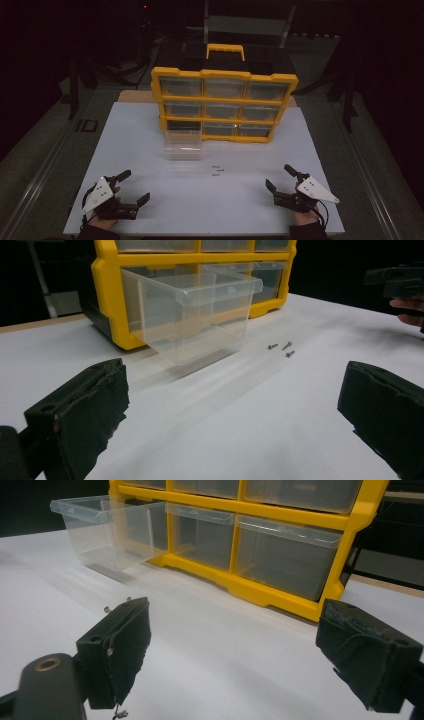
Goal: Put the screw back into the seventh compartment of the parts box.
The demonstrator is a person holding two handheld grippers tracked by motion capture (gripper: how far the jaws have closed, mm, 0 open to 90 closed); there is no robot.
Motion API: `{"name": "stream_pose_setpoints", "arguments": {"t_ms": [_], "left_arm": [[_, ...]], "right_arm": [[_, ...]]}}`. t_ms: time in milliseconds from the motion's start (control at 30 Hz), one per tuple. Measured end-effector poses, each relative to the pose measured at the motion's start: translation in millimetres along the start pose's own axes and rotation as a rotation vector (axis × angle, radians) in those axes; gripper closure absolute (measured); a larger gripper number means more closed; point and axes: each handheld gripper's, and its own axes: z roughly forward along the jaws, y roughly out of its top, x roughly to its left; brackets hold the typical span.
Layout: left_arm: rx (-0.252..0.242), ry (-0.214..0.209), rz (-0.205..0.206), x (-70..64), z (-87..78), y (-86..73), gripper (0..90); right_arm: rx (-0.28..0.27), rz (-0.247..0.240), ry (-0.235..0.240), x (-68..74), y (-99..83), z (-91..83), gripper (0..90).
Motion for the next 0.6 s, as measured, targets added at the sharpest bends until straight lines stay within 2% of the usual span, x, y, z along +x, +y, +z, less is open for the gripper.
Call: {"name": "stream_pose_setpoints", "arguments": {"t_ms": [200, 300, 400, 467, 600], "left_arm": [[-0.002, 0.0, -0.003, -0.2, 1.7, 0.5, 0.0], [-0.005, -0.006, -0.015, -1.5, 1.6, 0.7, 0.0], [-0.026, -0.015, -0.044, -2.8, 0.9, 2.5, 0.0], [-0.026, -0.018, -0.047, -3.7, 1.0, 3.3, 0.0], [-0.024, -0.026, -0.028, -7.4, 1.0, 6.2, 0.0]], "right_arm": [[-0.004, 0.017, 0.018, -0.3, -0.2, -1.4, 13.4], [-0.002, 0.019, 0.028, 0.7, -0.2, -0.9, 13.4], [-0.008, 0.007, 0.032, 2.3, 0.8, -1.1, 13.4], [-0.008, 0.007, 0.033, 2.8, 1.3, -1.7, 13.4], [-0.013, 0.006, 0.033, 3.3, 1.9, -2.2, 13.4]]}}
